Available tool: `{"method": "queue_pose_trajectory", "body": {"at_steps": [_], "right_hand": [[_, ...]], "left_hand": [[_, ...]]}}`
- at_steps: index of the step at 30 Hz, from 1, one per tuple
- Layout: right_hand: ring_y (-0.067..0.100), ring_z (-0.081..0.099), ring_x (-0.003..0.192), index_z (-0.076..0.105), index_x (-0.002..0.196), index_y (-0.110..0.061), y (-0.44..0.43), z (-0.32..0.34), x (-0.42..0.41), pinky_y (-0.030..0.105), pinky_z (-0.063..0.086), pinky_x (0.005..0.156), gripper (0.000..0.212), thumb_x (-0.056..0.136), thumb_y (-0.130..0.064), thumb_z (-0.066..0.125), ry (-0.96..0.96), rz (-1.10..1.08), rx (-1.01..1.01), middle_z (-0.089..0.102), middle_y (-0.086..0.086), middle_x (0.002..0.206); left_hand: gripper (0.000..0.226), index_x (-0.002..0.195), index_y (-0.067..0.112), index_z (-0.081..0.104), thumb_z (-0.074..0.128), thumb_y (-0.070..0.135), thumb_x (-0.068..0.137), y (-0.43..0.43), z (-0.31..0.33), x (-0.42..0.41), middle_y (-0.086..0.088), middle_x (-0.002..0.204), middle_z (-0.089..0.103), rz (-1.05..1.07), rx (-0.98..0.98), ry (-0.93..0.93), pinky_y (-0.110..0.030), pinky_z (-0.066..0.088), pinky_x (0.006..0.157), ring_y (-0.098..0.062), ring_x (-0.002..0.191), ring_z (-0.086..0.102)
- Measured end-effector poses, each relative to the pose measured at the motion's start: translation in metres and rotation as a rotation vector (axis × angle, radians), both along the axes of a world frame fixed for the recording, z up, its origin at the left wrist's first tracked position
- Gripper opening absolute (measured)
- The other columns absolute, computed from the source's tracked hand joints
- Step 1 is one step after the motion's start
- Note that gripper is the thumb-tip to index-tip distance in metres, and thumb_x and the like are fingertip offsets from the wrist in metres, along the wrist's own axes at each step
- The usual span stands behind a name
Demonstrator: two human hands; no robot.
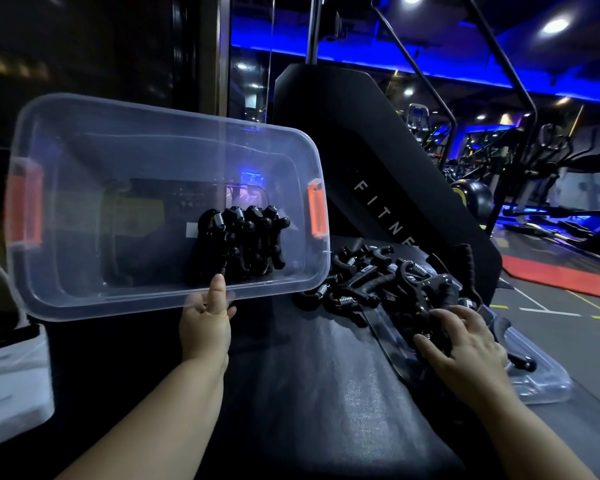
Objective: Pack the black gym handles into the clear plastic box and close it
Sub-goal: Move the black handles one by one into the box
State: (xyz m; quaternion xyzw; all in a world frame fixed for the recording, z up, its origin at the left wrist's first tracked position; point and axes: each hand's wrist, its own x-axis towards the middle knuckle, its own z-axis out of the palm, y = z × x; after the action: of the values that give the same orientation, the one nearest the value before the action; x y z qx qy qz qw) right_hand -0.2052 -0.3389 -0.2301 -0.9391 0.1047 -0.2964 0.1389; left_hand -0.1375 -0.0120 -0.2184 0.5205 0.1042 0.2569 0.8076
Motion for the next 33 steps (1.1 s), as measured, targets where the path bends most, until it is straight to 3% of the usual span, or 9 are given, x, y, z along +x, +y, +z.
{"method": "queue_pose_trajectory", "body": {"at_steps": [3,6,11,17,21,24,28,33], "right_hand": [[0.022,0.030,0.132,0.054,0.127,-0.034,0.004,0.001,0.000,0.044,0.024,0.104,0.052,0.081,-0.056,0.061,0.019,-0.044,-0.017,0.039,-0.001,0.138],[0.027,0.036,0.125,0.060,0.119,-0.027,0.011,0.004,0.002,0.050,0.029,0.101,0.055,0.078,-0.064,0.055,-0.104,-0.026,-0.075,0.049,0.004,0.129],[0.030,0.051,0.111,0.067,0.108,-0.017,0.040,0.015,0.014,0.046,0.043,0.094,0.052,0.079,-0.055,0.047,-0.227,0.212,-0.273,0.060,0.005,0.113],[0.027,0.053,0.114,0.066,0.111,-0.018,0.077,0.022,0.051,0.035,0.044,0.095,0.049,0.078,-0.053,0.056,-0.079,0.384,-0.388,0.061,0.002,0.114],[0.026,0.025,0.139,0.043,0.140,-0.027,0.091,0.026,0.080,0.036,0.024,0.112,0.066,0.083,-0.057,0.058,0.175,0.370,-0.317,0.037,0.004,0.147],[0.026,0.015,0.142,0.029,0.144,-0.038,0.097,0.026,0.098,0.042,0.023,0.114,0.073,0.081,-0.067,0.052,0.321,0.304,-0.349,0.025,0.004,0.153],[0.029,0.021,0.137,0.027,0.141,-0.048,0.103,0.022,0.110,0.051,0.025,0.106,0.070,0.079,-0.075,0.045,0.436,0.230,-0.327,0.028,0.005,0.148],[0.033,0.036,0.124,0.025,0.140,-0.050,0.114,0.023,0.118,0.053,0.029,0.098,0.075,0.075,-0.085,0.034,0.455,0.157,-0.442,0.040,0.011,0.132]], "left_hand": [[0.024,0.079,0.016,0.048,0.053,0.035,0.094,0.000,-0.001,0.000,-0.003,0.083,0.063,-0.004,0.000,0.006,-0.036,0.054,0.086,-0.023,0.097,0.066],[0.024,0.079,0.016,0.048,0.053,0.035,0.094,0.001,0.000,-0.001,-0.003,0.083,0.063,-0.007,-0.004,0.007,-0.034,0.054,0.085,-0.023,0.097,0.066],[0.024,0.080,0.017,0.049,0.052,0.035,0.094,0.001,0.000,-0.002,0.000,0.083,0.063,-0.006,0.008,-0.001,-0.040,0.052,0.091,-0.024,0.098,0.065],[0.026,0.077,0.017,0.048,0.052,0.037,0.094,0.000,0.000,-0.001,0.005,0.083,0.061,0.009,0.032,0.013,-0.043,0.051,0.092,-0.017,0.083,0.065],[0.025,0.079,0.016,0.048,0.051,0.035,0.095,-0.002,0.001,-0.001,0.003,0.084,0.062,0.017,0.023,-0.007,-0.041,0.052,0.090,-0.024,0.099,0.066],[0.025,0.079,0.016,0.047,0.050,0.035,0.095,-0.002,0.001,-0.001,0.005,0.086,0.061,0.019,0.030,-0.014,-0.037,0.052,0.087,-0.023,0.099,0.066],[0.026,0.079,0.015,0.046,0.049,0.035,0.095,-0.002,0.001,0.001,0.008,0.087,0.060,0.023,0.037,-0.015,-0.037,0.052,0.087,-0.023,0.098,0.066],[0.026,0.078,0.016,0.045,0.049,0.034,0.096,-0.003,0.001,0.001,0.009,0.087,0.060,0.028,0.037,-0.018,-0.038,0.052,0.087,-0.023,0.097,0.066]]}}
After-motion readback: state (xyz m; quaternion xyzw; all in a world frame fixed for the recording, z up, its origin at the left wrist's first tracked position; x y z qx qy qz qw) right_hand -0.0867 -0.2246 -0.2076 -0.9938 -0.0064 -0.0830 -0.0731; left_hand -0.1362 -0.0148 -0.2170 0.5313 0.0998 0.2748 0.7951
